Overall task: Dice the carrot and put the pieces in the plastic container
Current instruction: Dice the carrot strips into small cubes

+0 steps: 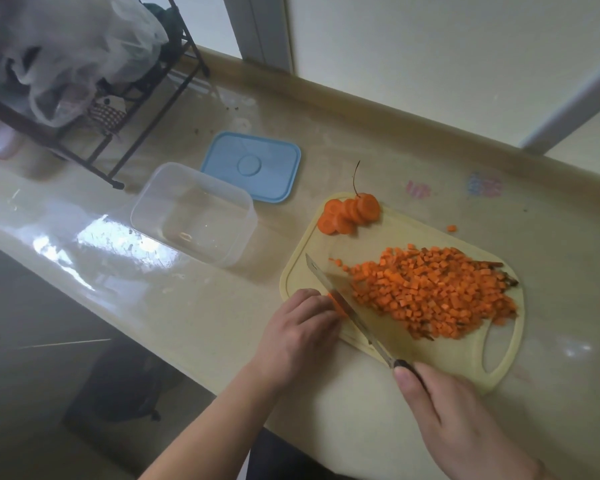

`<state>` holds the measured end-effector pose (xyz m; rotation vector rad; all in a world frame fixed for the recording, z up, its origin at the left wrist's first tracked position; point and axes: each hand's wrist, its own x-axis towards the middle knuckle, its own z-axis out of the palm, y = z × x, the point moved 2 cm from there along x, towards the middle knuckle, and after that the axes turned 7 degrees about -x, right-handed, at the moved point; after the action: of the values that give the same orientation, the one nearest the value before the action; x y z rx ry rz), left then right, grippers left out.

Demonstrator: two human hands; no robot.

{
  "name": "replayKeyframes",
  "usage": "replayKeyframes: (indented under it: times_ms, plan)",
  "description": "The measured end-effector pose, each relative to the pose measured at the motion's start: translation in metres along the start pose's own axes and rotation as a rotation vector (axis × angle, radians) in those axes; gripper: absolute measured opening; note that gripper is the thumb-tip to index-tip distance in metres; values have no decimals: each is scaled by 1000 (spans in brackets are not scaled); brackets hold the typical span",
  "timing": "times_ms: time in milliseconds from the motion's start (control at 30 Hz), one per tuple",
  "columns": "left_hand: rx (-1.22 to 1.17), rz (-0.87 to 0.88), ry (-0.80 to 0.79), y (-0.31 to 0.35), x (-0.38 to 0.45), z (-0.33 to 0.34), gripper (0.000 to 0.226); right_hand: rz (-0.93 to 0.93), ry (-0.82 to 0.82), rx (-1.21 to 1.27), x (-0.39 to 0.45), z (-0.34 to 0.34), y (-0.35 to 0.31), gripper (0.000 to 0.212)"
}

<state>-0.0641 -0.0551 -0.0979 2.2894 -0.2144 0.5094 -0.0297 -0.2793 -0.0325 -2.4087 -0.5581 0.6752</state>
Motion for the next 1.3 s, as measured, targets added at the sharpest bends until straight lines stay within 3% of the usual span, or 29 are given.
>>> replayKeyframes:
  times_ms: [133,467,667,1133,1300]
  plan:
    - [0,-11,-4,2,3,2,11,6,-8,1,-4,4,6,60]
    - [-55,-68,-6,-1,1,4,5,31,-14,-18,-2,17,3,72]
    - [-34,-58,0,-1,0,5,5,-45,14,-23,36,6,-6,57]
    - [0,-54,52,3,-5,-2,3,-65,3,21,4,6,-6,65]
    - [21,-81,56,2,-3,0,5,-12,-10,5,-2,12,3,57]
